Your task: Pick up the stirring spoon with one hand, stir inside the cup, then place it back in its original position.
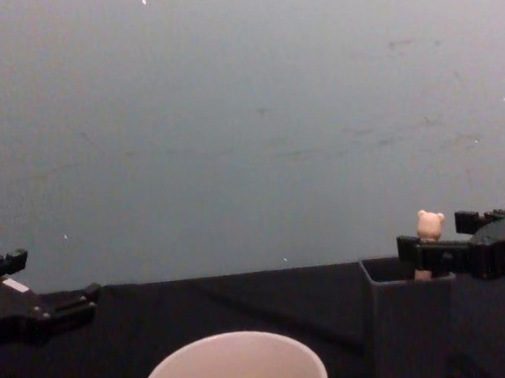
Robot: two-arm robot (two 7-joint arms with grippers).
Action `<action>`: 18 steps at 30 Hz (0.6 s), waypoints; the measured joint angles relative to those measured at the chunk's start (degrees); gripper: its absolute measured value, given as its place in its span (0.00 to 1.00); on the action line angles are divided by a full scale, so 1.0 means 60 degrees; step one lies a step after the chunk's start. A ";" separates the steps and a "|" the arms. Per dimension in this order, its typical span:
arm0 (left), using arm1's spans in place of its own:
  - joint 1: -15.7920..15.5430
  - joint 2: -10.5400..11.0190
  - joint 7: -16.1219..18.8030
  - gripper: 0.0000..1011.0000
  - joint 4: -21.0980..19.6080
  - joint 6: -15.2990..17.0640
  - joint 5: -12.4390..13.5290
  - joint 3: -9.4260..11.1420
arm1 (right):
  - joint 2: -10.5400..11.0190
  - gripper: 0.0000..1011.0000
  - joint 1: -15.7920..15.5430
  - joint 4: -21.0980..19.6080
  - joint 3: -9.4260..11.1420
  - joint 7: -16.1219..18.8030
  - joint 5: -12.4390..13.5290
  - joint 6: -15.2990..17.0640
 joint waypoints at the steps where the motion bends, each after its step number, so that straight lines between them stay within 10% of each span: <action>1: 0.0000 0.0000 0.0000 0.99 0.0000 0.0000 -0.0001 0.0000 | 0.0000 0.99 0.0000 0.0000 0.0000 0.0000 0.0000 0.0000; 18: 0.0000 0.0000 0.0000 0.99 0.0000 0.0000 0.0000 0.0000 | 0.0012 0.78 -0.0012 -0.0015 -0.0015 -0.0037 -0.0011 -0.0035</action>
